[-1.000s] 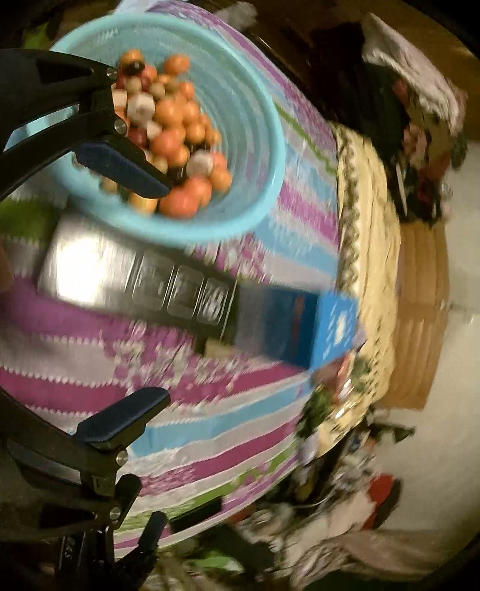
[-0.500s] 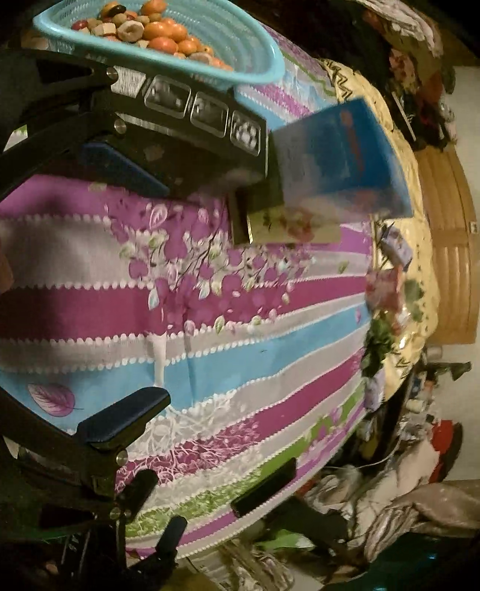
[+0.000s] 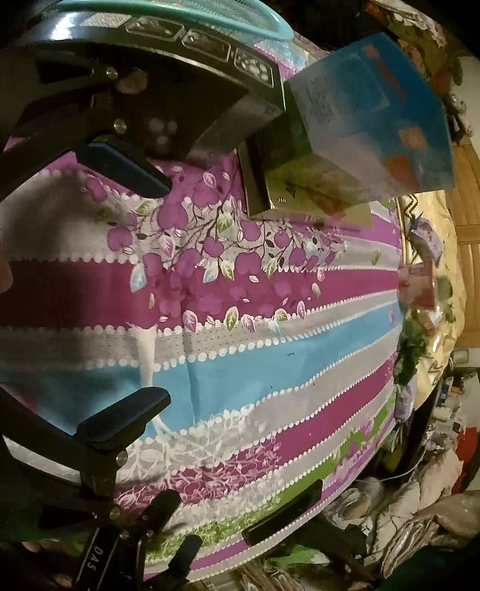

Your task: Organize fruits

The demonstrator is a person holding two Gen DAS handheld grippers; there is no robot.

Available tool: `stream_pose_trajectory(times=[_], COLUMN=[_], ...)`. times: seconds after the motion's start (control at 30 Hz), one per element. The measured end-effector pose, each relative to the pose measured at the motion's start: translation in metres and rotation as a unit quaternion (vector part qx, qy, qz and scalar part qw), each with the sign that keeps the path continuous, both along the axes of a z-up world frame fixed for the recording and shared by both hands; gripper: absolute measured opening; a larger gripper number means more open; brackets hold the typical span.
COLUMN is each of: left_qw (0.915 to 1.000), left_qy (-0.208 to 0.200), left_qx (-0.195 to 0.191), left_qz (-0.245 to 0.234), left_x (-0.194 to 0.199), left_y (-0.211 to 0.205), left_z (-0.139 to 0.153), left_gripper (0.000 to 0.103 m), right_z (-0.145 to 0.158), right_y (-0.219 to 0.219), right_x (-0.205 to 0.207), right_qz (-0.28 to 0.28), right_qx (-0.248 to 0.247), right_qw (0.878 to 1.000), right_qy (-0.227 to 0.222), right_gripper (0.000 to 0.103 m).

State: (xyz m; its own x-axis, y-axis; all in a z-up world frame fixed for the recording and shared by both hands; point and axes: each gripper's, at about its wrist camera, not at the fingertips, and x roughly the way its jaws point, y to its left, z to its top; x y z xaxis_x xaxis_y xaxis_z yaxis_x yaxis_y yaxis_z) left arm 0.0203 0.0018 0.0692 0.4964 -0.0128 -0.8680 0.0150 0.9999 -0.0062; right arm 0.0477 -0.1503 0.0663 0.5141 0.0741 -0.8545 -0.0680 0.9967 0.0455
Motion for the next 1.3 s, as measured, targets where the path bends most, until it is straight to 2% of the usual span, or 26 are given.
stream_pose_trajectory(times=[0.23, 0.5, 0.7, 0.93, 1.3], left_qw=[0.9999, 0.9991, 0.9996, 0.9995, 0.9994], left_qy=[0.014, 0.038, 0.008, -0.002, -0.008], left_qx=[0.001, -0.009, -0.015, -0.017, -0.021], left_qz=[0.010, 0.017, 0.024, 0.027, 0.028], left_x=[0.016, 0.016, 0.009, 0.002, -0.002], left_y=[0.001, 0.006, 0.008, 0.009, 0.010], left_z=[-0.025, -0.059, -0.062, -0.064, -0.063], left_gripper=[0.102, 0.103, 0.103, 0.103, 0.103], right_z=[-0.014, -0.030, -0.036, -0.038, -0.040], right_y=[-0.004, -0.006, -0.004, 0.004, 0.006], right_x=[0.013, 0.012, 0.013, 0.012, 0.010], right_qz=[-0.013, -0.025, -0.034, -0.038, -0.075], right_qx=[0.004, 0.001, -0.013, -0.037, -0.036], right_qw=[1.000, 1.000, 0.999, 0.999, 0.996], right_qy=[0.001, 0.010, 0.008, 0.000, 0.003], right_gripper=[0.098, 0.100, 0.103, 0.103, 0.103])
